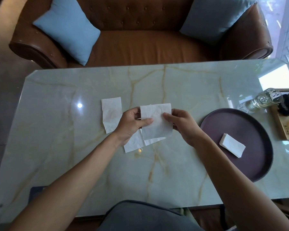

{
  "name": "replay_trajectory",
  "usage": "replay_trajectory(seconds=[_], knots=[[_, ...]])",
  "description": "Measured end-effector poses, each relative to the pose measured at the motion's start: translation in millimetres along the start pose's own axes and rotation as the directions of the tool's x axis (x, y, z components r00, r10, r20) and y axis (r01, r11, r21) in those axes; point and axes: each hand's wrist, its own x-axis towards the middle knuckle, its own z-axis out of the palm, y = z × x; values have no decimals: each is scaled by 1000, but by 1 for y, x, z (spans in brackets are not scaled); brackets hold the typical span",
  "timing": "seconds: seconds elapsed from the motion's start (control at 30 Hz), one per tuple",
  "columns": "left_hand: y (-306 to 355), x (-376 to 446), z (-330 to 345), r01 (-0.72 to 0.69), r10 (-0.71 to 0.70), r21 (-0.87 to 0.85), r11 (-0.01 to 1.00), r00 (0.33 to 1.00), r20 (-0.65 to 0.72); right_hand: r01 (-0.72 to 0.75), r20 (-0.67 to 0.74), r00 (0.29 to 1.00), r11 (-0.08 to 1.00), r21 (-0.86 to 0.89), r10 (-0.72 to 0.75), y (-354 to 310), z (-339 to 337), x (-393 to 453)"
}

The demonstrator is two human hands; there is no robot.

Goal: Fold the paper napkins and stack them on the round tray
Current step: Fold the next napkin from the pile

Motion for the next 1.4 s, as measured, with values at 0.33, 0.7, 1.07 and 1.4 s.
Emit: replay_trajectory(seconds=[0.33, 0.7, 1.07, 1.4], knots=[[-4, 4, 0, 26, -25, 29, 999, 1000, -13, -20, -4, 1000, 1000, -23, 20, 1, -3, 0], [16, 6, -6, -41, 28, 183, 982, 997, 76, 126, 10, 992, 948, -292, -128, -29, 9, 11], [35, 15, -15, -164, 110, 445, 881, 983, 144, 232, 118, 973, 843, -486, -200, -58, 7, 15], [39, 15, -15, -221, 169, 506, 834, 975, 147, 270, 218, 959, 832, -485, -184, -66, 6, 19]])
